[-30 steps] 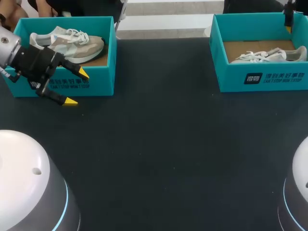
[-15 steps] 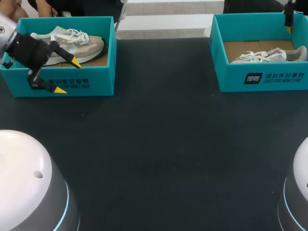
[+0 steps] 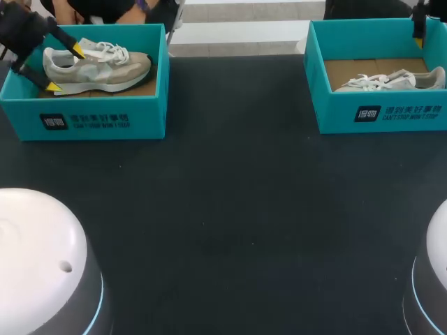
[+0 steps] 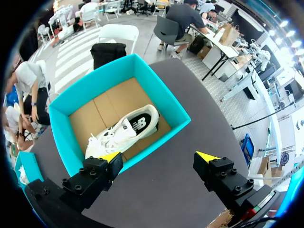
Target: Take the shoe out of the shoebox, open the shoe tongue, remove and reinsert the insole, then place the shoe into the shoebox
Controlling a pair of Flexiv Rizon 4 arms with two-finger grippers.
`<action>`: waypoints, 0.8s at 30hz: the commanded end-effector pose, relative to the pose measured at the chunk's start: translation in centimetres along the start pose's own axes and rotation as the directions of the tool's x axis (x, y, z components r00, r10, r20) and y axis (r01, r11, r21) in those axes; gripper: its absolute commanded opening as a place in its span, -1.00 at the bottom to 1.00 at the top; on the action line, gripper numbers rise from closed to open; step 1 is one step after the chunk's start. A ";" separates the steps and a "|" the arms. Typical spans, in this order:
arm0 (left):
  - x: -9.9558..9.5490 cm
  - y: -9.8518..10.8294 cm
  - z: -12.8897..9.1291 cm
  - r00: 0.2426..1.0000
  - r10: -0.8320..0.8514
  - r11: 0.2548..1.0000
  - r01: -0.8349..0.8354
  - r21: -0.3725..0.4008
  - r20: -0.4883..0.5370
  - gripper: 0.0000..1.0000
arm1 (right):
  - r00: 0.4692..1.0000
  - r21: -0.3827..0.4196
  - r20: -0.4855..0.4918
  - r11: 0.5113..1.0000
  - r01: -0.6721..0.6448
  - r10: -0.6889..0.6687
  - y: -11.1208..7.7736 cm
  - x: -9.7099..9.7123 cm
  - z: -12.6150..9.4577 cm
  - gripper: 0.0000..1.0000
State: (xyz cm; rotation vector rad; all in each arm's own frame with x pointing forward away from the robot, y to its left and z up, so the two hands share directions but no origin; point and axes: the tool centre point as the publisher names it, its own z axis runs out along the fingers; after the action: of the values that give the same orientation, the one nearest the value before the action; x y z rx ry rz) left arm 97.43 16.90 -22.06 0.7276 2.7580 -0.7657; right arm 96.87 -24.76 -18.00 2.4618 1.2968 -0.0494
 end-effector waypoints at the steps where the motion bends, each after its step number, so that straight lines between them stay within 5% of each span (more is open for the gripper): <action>1: -0.5 -0.2 -0.5 0.995 -0.014 1.000 0.011 -0.024 -0.097 1.00 | 1.000 -0.001 -0.001 1.000 0.000 0.000 0.0 -0.1 0.0 1.00; 15: -0.5 -0.2 -0.5 0.995 -0.014 1.000 0.011 -0.024 -0.097 1.00 | 1.000 -0.001 -0.001 1.000 0.000 0.000 0.0 -0.1 0.0 1.00; 16: -0.5 -0.1 0.2 0.984 0.133 0.988 -0.142 -0.068 -0.117 1.00 | 1.000 -0.001 -0.001 1.000 0.000 0.000 0.0 -0.1 0.0 1.00; 20: -1.7 2.0 0.2 0.938 0.298 0.952 -0.306 -0.018 -0.175 1.00 | 1.000 -0.001 -0.001 1.000 0.000 0.000 0.0 -0.1 0.0 1.00; 24: -3.2 5.4 -0.6 0.802 0.527 0.831 -0.556 -0.027 -0.280 1.00 | 1.000 -0.001 -0.001 1.000 0.000 0.000 0.0 -0.1 0.0 1.00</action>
State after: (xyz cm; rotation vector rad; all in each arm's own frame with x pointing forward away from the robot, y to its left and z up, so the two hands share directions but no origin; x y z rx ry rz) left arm 100.21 18.69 -22.87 1.0870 2.7128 -0.5651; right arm 96.87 -24.76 -18.00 2.4617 1.2966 -0.0497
